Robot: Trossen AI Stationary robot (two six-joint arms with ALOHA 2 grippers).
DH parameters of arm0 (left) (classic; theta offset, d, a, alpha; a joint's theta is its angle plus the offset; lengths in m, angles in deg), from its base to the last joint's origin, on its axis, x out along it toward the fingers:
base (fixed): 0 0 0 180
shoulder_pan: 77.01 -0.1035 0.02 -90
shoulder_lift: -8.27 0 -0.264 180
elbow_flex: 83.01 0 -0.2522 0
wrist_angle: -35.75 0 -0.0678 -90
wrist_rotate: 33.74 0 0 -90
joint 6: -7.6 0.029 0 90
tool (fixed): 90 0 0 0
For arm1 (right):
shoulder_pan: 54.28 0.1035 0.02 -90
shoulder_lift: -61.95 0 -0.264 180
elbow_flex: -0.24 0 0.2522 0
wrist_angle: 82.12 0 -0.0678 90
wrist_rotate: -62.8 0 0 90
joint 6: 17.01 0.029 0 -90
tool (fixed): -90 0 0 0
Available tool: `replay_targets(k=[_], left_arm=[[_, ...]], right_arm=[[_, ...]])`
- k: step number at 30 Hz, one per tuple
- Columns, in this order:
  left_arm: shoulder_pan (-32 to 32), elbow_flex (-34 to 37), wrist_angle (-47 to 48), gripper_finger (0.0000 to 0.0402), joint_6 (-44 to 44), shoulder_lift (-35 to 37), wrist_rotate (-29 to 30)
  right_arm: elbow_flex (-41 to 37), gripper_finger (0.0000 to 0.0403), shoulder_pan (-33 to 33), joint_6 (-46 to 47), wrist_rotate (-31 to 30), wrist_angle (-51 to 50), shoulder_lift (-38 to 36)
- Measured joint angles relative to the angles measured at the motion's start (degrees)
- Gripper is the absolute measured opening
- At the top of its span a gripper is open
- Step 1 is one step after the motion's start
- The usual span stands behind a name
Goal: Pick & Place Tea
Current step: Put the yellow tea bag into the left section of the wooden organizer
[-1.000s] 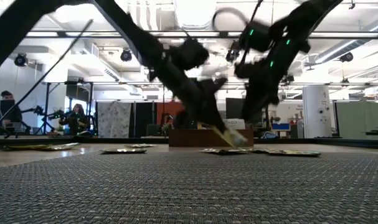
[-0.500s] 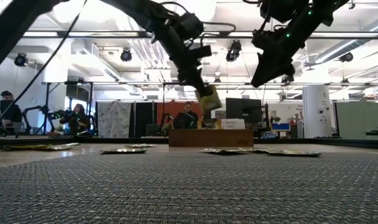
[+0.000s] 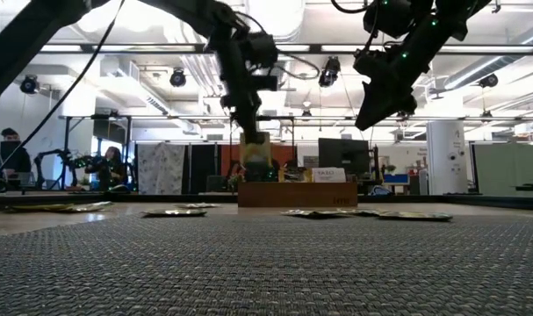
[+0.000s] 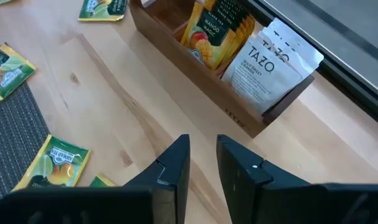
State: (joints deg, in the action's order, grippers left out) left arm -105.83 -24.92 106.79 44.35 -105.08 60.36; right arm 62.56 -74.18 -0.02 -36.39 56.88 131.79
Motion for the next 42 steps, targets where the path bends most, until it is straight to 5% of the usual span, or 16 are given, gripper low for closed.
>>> replay_targets(k=[10, 29, 42], left_arm=[[0.0, 9.1, -10.1, 0.0000, 1.3, -0.1, -0.2], [-1.8, 12.2, -12.4, 0.0000, -2.4, -0.2, -3.7], [-1.8, 16.5, -20.0, 0.0000, -2.4, -0.2, -0.8]], right_arm=[[0.0, 0.0079, 0.0, -0.2, 0.0, 0.1, 0.0], [-0.1, 0.0079, 0.0, 0.3, -0.5, 0.1, 0.0], [-2.0, 0.0079, 0.0, 3.0, -1.3, 0.0, 0.0]])
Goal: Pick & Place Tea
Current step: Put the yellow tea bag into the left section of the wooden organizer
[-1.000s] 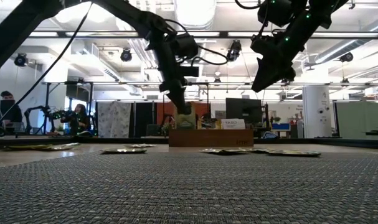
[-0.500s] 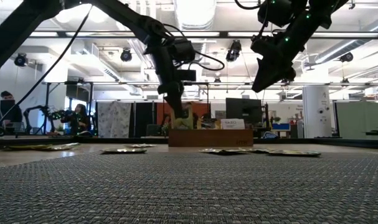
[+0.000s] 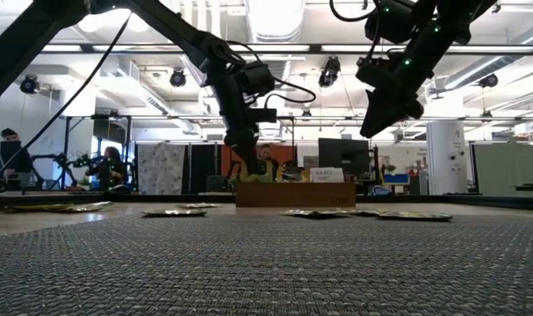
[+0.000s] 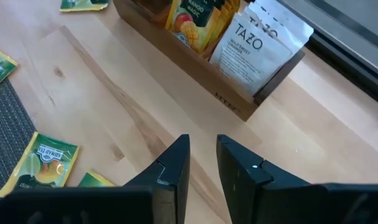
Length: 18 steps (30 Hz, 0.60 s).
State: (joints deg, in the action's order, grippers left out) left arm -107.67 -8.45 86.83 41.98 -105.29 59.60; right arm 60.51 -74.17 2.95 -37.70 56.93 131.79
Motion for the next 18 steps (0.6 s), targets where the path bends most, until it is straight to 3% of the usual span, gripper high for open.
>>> replay_targets(k=[5, 13, 18], left_arm=[[0.0, 0.1, -1.5, 0.0006, -0.1, 0.0, 1.3], [0.0, 0.1, -3.1, 0.0062, -0.9, 0.0, 1.4], [0.0, -0.5, -3.3, 0.0073, 0.6, 0.0, 7.3]], right_arm=[[-0.4, 0.0079, 0.0, 0.0, 0.0, 0.0, 0.0], [-0.4, 0.0079, 0.0, 0.0, 0.0, 0.1, 0.0], [-0.4, 0.0079, 0.0, -0.1, 0.0, 0.1, 0.0]])
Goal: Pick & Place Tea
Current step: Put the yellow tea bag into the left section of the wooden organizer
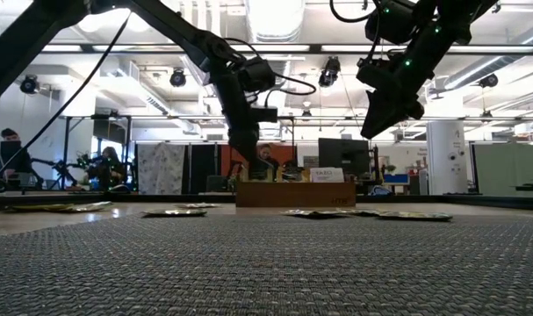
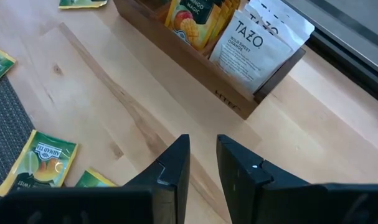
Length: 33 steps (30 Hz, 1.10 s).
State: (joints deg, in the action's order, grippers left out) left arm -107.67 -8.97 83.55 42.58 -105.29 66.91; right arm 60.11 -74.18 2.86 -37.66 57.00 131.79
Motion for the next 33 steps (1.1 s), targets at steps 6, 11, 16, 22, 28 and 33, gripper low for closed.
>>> replay_targets(k=[6, 11, 16, 22, 28, 33], left_arm=[[0.1, -2.3, 2.2, 0.0074, -1.7, 1.7, 4.7], [1.7, -2.2, 5.2, 0.0073, -7.0, 7.4, 4.2], [3.6, 2.0, 11.1, 0.0073, -20.3, 12.9, -4.5], [7.5, 15.3, 10.1, 0.0073, -32.7, 19.7, -20.6], [13.4, 29.8, 10.5, 0.0073, -43.1, 28.0, -13.1], [15.1, 38.7, 10.8, 0.0073, -57.4, 34.3, -11.5]], right_arm=[[0.0, 0.0079, 0.0, -0.2, 0.0, 0.0, 0.0], [-0.1, 0.0079, 0.0, -0.3, 0.0, 0.0, 0.0], [-0.1, 0.0079, 0.0, -0.4, 0.0, 0.3, 0.0], [-0.7, 0.0079, 0.0, -0.2, 0.0, 0.3, 0.0], [-1.0, 0.0079, 0.0, 1.7, 0.1, 0.4, 0.0], [-1.0, 0.0079, 0.0, 2.7, 0.2, 0.8, 0.0]])
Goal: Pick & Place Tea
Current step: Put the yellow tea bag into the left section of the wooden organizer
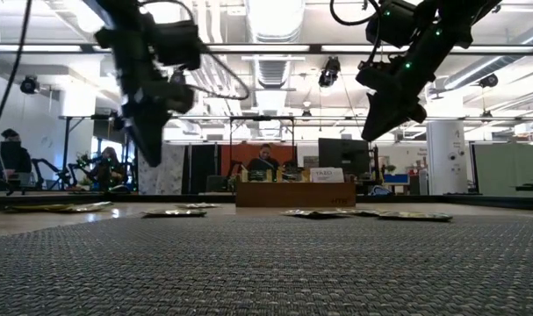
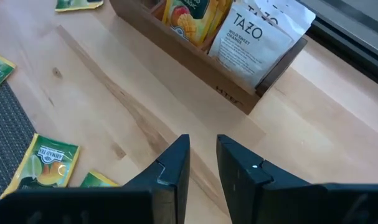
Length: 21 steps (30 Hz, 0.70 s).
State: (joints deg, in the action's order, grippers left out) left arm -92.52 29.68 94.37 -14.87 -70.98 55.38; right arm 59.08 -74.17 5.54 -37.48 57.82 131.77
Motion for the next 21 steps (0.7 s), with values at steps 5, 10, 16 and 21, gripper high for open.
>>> replay_targets(k=[5, 10, 16, 21], left_arm=[[0.2, 5.8, -5.3, 0.0073, -5.2, 2.3, -6.1], [1.8, 8.9, -18.7, 0.0073, -2.7, 2.3, -18.3], [2.4, 9.9, -26.6, 0.0073, 0.2, 2.3, -18.2], [2.4, 9.6, -27.4, 0.0073, 0.3, 2.3, -19.3]], right_arm=[[0.0, 0.0079, 0.0, 0.2, 0.0, 0.4, 0.0], [0.0, 0.0079, 0.0, 3.6, 0.1, 0.4, 0.0], [-0.1, 0.0079, 0.4, 11.8, 3.8, 0.5, 0.0], [-0.2, 0.0079, 3.0, 16.0, 5.2, 1.2, 0.0]])
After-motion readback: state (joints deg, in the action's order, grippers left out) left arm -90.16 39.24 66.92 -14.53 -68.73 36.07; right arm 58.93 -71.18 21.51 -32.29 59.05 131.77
